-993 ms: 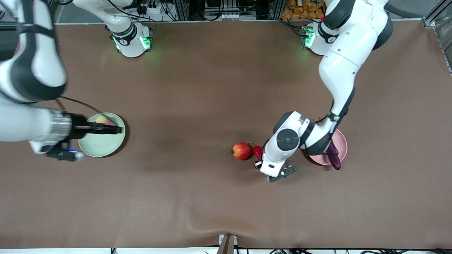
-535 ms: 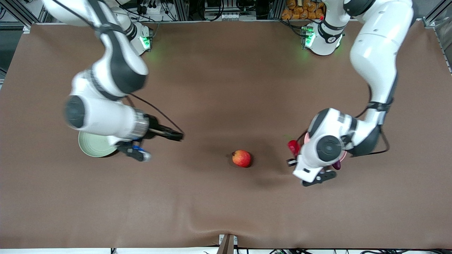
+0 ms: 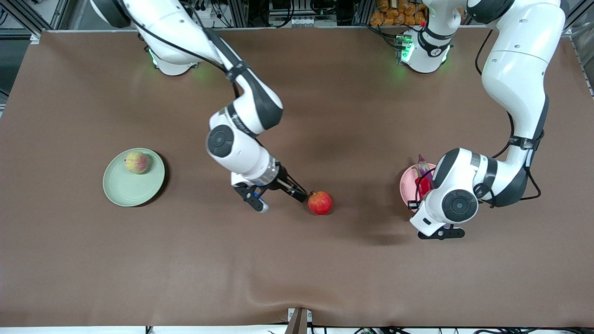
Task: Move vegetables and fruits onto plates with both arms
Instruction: 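Place the chili on the pink plate while the right gripper grasps pomegranate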
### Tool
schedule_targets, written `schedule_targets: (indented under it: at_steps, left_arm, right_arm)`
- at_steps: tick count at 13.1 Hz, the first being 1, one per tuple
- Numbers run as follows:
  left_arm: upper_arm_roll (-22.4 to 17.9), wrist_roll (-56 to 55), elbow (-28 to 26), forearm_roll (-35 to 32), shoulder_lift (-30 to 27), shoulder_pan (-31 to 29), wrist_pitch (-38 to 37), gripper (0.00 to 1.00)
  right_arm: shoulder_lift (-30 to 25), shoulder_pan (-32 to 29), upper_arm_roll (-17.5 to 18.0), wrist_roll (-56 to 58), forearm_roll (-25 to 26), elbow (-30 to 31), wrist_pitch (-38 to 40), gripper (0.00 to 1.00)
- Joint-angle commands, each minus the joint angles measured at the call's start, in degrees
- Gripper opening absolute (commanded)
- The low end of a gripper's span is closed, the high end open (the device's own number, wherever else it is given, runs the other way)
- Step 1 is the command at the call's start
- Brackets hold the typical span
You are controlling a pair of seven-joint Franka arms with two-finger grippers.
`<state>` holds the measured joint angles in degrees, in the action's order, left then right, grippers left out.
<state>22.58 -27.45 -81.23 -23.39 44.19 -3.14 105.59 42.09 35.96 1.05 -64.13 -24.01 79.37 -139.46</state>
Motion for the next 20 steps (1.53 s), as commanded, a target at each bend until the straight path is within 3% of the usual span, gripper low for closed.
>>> schedule_targets:
  at_steps: [1,3,6,7,9,10,13,14,20]
  left_arm:
    - [0.45,-3.29,-1.3,-0.78,-1.21,-0.29,-0.64,0.0]
    - [0.45,-5.59,-1.21,-0.87,-1.03,-0.11,-2.22,0.0]
    - [0.36,-6.03,-1.74,-0.87,-0.86,-0.02,-2.32,0.15]
    - [0.36,-6.38,-1.74,-1.05,-0.86,-0.02,-2.32,0.27]
    - [0.36,-6.65,-1.57,-1.14,-0.86,0.07,-2.32,0.87]
    - [0.45,-7.61,-1.57,-1.05,-0.94,-0.02,-2.23,1.0]
    - [0.8,-9.37,-1.48,-0.87,-1.47,-0.11,-2.49,1.0]
    - [0.89,-9.29,-1.13,-0.87,-1.99,-0.28,-3.01,1.0]
    - [1.15,-5.26,-1.04,4.91,-16.74,-2.92,-5.04,1.0]
  right_arm:
    - [4.21,1.65,-0.79,-1.87,-1.21,-3.68,-4.57,1.0]
    - [7.46,2.62,-0.87,-1.79,-0.86,-6.67,-5.82,1.0]
    - [10.81,2.98,-1.31,-0.39,1.85,-10.71,-5.82,1.0]
    - [11.6,2.98,-1.4,-0.21,3.6,-11.51,-5.82,1.0]
    - [12.57,3.5,-1.31,3.29,11.67,-12.22,-5.82,1.0]
    - [12.66,3.85,-1.31,4.96,14.75,-12.39,-5.82,1.0]
    - [12.93,4.29,-1.31,6.03,25.39,-12.31,-5.73,1.0]
    - [13.28,4.47,-1.31,6.3,26.64,-12.31,-5.73,1.0]
    - [14.86,7.19,-1.31,11.66,34.81,-12.22,-5.73,1.0]
